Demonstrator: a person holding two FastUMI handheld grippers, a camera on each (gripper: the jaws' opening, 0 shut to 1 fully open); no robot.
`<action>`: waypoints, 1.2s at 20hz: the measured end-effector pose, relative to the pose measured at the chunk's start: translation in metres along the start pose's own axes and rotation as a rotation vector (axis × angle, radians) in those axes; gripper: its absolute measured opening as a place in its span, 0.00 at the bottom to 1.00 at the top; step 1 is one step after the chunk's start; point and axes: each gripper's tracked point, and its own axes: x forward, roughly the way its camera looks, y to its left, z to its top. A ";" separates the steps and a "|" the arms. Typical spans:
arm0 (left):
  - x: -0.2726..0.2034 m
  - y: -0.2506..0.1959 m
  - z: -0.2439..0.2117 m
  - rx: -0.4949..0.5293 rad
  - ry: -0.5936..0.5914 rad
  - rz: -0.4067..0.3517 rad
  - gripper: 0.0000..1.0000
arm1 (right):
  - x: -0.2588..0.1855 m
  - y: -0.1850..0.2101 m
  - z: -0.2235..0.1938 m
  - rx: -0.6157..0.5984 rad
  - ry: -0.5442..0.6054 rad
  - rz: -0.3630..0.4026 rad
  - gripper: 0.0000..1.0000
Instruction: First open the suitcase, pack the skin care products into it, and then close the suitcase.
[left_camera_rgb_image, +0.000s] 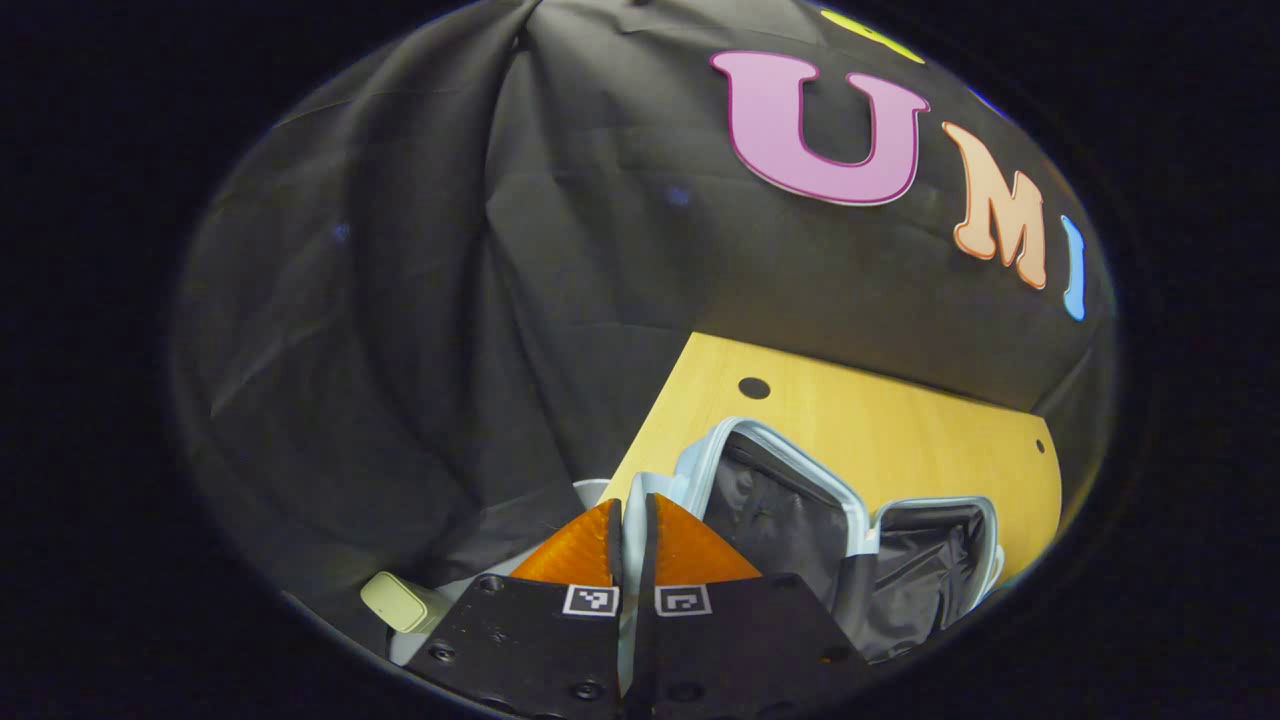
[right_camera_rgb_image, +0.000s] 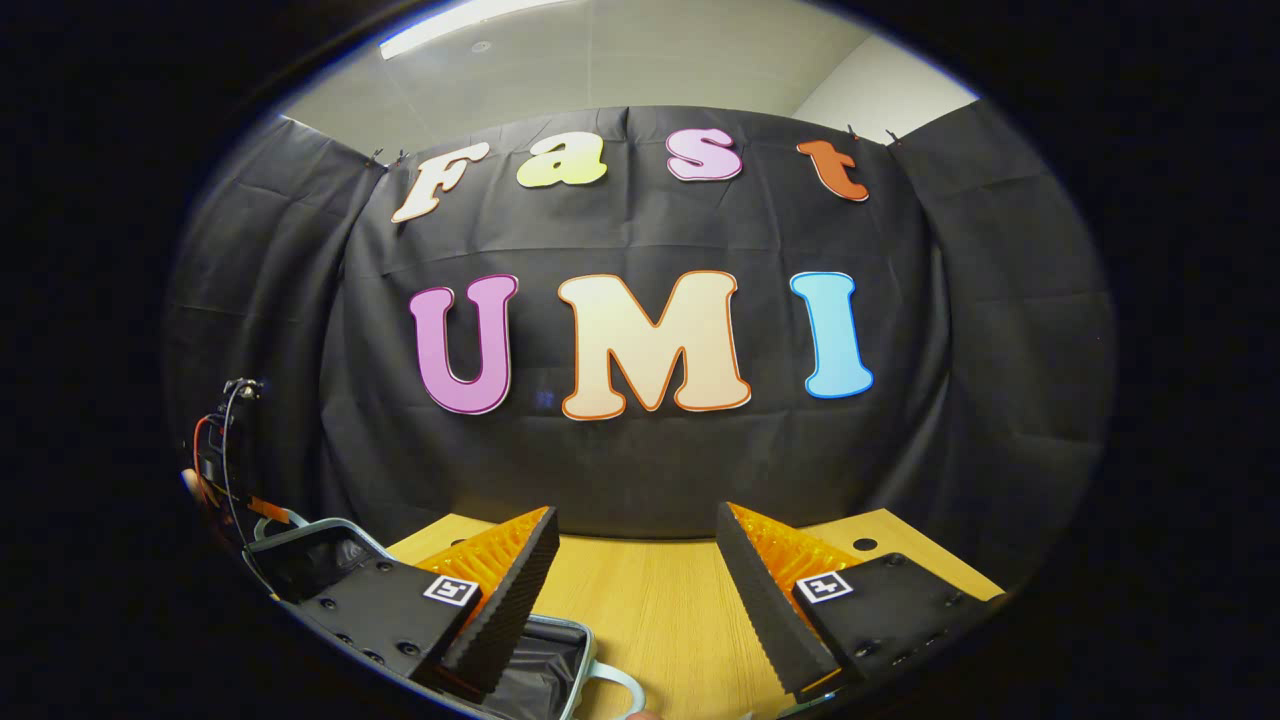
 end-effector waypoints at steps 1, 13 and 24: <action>0.006 0.004 -0.007 -0.013 0.016 0.005 0.00 | 0.000 -0.002 -0.002 -0.005 0.004 -0.005 0.97; 0.053 0.051 -0.070 -0.040 0.108 0.161 0.29 | 0.005 -0.016 -0.009 -0.011 0.039 -0.021 0.99; -0.062 -0.017 0.030 -0.078 -0.344 0.228 0.95 | -0.010 -0.071 0.011 -0.019 -0.004 0.008 1.00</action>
